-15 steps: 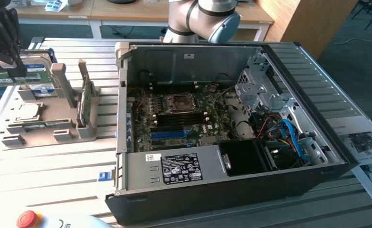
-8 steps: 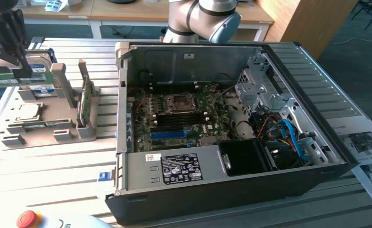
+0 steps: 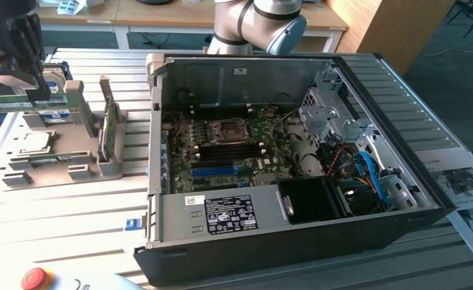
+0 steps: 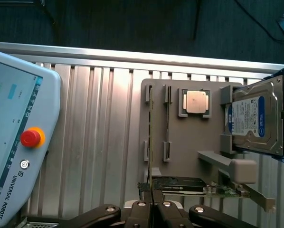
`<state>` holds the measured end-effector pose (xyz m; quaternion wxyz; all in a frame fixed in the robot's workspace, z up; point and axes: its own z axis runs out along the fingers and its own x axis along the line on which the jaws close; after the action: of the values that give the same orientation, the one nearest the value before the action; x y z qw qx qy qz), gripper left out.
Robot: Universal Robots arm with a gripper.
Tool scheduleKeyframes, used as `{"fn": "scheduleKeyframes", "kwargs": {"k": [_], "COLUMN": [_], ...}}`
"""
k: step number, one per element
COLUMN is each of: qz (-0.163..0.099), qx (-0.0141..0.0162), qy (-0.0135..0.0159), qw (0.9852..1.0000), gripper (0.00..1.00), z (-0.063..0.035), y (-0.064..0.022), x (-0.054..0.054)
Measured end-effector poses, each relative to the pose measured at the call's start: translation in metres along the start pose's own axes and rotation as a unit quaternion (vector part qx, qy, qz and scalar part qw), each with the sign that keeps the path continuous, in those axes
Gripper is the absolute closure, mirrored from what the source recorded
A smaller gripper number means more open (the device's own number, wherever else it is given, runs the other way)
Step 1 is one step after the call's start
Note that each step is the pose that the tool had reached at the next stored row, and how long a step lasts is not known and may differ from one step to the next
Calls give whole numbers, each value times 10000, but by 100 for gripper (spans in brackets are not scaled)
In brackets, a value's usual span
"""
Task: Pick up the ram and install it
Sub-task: 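Pick up the ram and move it above insertion slot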
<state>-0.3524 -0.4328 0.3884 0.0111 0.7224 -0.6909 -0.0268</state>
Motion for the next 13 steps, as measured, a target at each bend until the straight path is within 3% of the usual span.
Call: {"fn": "scheduleKeyframes", "kwargs": {"k": [13], "qz": [0], "qx": [-3], "qy": [0], "qw": [10000], "gripper": [88], "z": [-26], "y": [-17], "x": [2]}}
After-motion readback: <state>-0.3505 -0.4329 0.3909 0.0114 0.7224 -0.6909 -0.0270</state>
